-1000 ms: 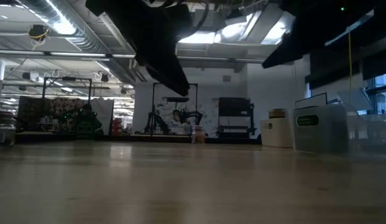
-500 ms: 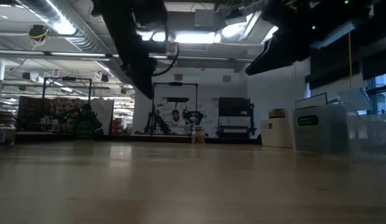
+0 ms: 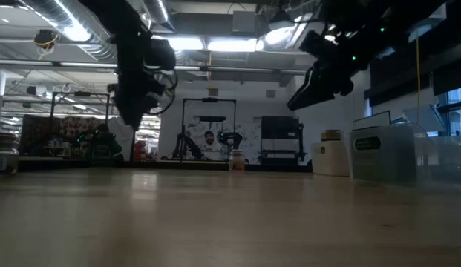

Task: Sort spices by type
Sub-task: Put the top black seasoning container into the top transparent bin

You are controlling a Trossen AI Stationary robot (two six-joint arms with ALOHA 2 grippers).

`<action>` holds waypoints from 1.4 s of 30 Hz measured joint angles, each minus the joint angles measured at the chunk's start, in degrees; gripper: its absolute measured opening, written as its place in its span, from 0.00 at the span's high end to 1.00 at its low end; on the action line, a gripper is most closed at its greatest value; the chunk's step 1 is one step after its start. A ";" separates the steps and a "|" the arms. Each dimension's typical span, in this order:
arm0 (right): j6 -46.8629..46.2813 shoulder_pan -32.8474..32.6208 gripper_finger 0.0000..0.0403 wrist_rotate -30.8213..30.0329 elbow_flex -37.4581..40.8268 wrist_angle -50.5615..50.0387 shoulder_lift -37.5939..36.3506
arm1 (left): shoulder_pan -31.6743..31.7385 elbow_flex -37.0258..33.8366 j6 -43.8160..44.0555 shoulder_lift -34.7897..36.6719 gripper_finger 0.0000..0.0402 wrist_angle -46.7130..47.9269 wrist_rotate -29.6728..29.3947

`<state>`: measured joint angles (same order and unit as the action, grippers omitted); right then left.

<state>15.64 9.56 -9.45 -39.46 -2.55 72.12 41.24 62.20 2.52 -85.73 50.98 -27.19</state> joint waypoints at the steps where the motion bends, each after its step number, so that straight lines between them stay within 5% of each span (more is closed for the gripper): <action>1: 0.49 0.91 0.49 1.53 0.00 0.06 0.37 | 1.61 0.46 0.02 0.00 0.40 1.06 0.02; 13: 1.36 8.25 0.49 14.90 0.00 3.97 6.35 | 12.94 7.11 -1.06 -0.39 0.40 12.02 0.67; 22: 0.86 8.09 0.49 16.60 0.00 5.62 9.76 | 15.64 7.04 -6.92 -3.98 0.40 9.56 3.90; 31: -0.48 8.09 0.49 16.62 0.00 5.71 9.98 | 15.77 7.04 -10.49 -10.10 0.40 6.35 -6.38; 42: -0.79 8.09 0.49 16.60 0.00 6.16 9.98 | 17.59 6.86 -11.61 -13.80 0.40 6.34 -6.94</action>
<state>14.85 17.65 7.16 -39.46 3.62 82.11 58.83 69.06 -9.09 -99.53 57.32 -34.13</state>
